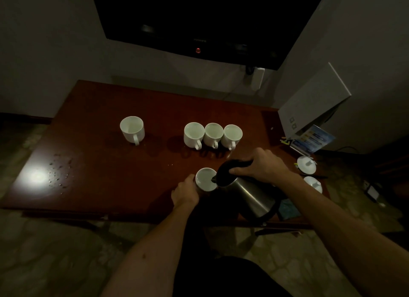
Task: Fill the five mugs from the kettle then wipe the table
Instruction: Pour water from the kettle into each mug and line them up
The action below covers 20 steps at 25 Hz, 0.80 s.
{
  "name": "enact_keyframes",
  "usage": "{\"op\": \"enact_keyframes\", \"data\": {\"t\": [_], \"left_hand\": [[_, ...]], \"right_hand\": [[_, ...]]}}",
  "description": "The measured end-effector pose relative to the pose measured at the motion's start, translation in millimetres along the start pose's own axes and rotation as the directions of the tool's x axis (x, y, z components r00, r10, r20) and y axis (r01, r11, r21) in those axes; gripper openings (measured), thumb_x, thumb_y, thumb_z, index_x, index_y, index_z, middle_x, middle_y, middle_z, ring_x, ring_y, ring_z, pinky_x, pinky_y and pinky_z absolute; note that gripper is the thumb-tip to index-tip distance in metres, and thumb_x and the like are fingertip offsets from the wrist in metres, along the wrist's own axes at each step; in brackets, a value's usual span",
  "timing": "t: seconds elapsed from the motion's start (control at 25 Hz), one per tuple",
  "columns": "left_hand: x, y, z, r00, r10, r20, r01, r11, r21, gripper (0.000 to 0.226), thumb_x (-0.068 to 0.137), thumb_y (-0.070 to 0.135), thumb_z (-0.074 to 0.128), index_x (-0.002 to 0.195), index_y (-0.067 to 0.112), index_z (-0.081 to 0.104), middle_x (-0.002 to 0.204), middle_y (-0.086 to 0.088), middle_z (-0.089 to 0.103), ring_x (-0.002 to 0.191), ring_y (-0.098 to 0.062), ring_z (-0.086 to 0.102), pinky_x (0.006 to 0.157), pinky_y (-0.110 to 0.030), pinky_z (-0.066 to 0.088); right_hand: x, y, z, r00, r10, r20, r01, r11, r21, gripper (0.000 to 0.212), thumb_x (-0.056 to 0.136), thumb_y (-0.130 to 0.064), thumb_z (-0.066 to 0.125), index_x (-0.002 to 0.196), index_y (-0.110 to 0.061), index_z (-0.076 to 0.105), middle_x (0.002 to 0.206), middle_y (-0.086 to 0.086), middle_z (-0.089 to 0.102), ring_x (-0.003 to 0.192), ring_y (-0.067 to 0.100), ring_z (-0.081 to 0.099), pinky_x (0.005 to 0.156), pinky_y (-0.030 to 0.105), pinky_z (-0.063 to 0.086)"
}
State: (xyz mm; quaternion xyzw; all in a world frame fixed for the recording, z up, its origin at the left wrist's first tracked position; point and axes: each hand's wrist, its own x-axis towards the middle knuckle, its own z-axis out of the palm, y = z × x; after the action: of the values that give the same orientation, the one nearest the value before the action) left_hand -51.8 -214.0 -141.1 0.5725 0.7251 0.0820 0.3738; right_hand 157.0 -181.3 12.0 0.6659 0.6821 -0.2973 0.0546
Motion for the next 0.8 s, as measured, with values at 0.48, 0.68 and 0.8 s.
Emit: {"op": "enact_keyframes", "data": {"t": [0.48, 0.68, 0.8], "left_hand": [[3.1, -8.4, 6.8, 0.994, -0.034, -0.103, 0.037, 0.999, 0.030, 0.031, 0.094, 0.028, 0.060, 0.124, 0.027, 0.052, 0.115, -0.002, 0.068, 0.108, -0.022, 0.065, 0.095, -0.042, 0.051], [8.9, -18.2, -4.6, 0.980, -0.121, -0.159, 0.121, 0.993, -0.013, 0.040, 0.087, 0.042, 0.068, 0.120, 0.026, 0.052, 0.109, 0.000, 0.069, 0.101, -0.021, 0.066, 0.092, -0.043, 0.052], [11.9, -25.9, -15.1, 0.969, -0.176, -0.174, 0.168, 0.984, -0.057, 0.051, 0.085, 0.038, 0.073, 0.128, 0.022, 0.051, 0.116, -0.003, 0.067, 0.108, -0.023, 0.064, 0.093, -0.041, 0.051]], "right_hand": [[-13.1, 28.3, 38.2, 0.972, -0.046, -0.229, 0.111, 0.955, 0.277, 0.038, 0.084, -0.045, 0.079, 0.112, -0.019, 0.076, 0.081, -0.012, 0.072, 0.068, -0.007, 0.067, 0.057, 0.011, 0.049], [-1.1, 29.0, 76.2, 0.902, 0.035, -0.430, 0.195, 0.856, 0.478, 0.045, 0.082, -0.040, 0.082, 0.124, -0.024, 0.073, 0.093, -0.014, 0.074, 0.078, -0.008, 0.070, 0.067, 0.010, 0.054], [6.2, 25.0, 91.0, 0.874, 0.091, -0.477, 0.221, 0.800, 0.558, 0.049, 0.081, -0.040, 0.084, 0.127, -0.030, 0.069, 0.096, -0.023, 0.073, 0.087, -0.007, 0.071, 0.078, 0.016, 0.059]]}}
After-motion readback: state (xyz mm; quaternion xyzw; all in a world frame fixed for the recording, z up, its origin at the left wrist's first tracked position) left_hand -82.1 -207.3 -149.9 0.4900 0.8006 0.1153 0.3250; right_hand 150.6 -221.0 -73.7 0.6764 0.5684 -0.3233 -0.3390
